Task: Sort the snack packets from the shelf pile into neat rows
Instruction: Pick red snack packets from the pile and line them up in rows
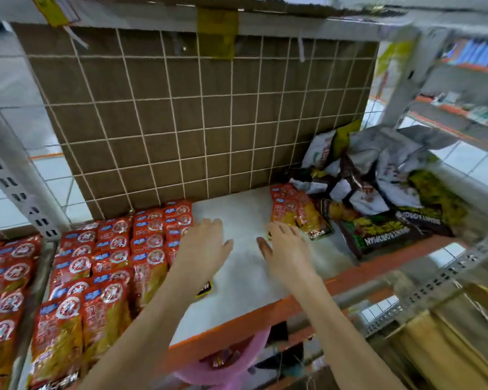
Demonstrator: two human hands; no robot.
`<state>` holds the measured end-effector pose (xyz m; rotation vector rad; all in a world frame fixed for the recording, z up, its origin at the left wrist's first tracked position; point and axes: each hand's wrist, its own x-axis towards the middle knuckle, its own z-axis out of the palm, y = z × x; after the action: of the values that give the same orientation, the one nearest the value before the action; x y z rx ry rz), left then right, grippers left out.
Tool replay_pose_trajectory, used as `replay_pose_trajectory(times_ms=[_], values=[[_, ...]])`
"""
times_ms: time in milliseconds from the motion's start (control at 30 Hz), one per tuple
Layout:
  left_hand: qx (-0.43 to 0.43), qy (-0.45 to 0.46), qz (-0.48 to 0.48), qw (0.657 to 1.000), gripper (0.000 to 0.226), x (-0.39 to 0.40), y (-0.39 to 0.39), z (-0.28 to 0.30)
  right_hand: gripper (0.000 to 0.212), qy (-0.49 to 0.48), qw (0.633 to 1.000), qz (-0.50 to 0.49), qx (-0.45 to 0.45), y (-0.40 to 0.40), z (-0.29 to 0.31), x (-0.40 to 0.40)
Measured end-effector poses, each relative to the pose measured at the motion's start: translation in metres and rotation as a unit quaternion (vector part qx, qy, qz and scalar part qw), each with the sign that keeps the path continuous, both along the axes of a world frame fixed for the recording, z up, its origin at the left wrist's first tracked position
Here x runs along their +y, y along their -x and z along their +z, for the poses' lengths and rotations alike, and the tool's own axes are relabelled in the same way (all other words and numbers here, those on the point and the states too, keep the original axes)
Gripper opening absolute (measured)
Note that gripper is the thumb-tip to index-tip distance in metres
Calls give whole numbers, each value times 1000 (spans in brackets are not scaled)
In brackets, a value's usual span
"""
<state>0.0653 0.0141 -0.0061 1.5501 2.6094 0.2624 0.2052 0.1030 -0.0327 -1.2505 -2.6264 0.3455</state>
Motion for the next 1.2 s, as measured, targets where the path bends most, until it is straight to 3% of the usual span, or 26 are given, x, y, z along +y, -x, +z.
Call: replay_pose_trajectory(times_ms=[167,367,500,833,1100,1200], values=[[-13,4,-47,999,39,84,-50,-12,35,-14,997,-78,-12,-39,-11,76],[-43,-2,24,999,32,151,-78,-21,38,-66,986,-57,-139,-43,-7,132],[-47,32,42,998,34,175,-76,-23,43,-28,984,-49,-171,-39,-4,152],[-113,68,105,986,41,197,-59,-32,34,71,993,-76,-63,-31,-5,169],[-264,-75,153,949,43,197,-55,-38,27,120,986,-83,75,-34,-7,170],[-277,-109,137,945,43,194,-57,-40,22,140,979,-83,121,-34,-6,165]])
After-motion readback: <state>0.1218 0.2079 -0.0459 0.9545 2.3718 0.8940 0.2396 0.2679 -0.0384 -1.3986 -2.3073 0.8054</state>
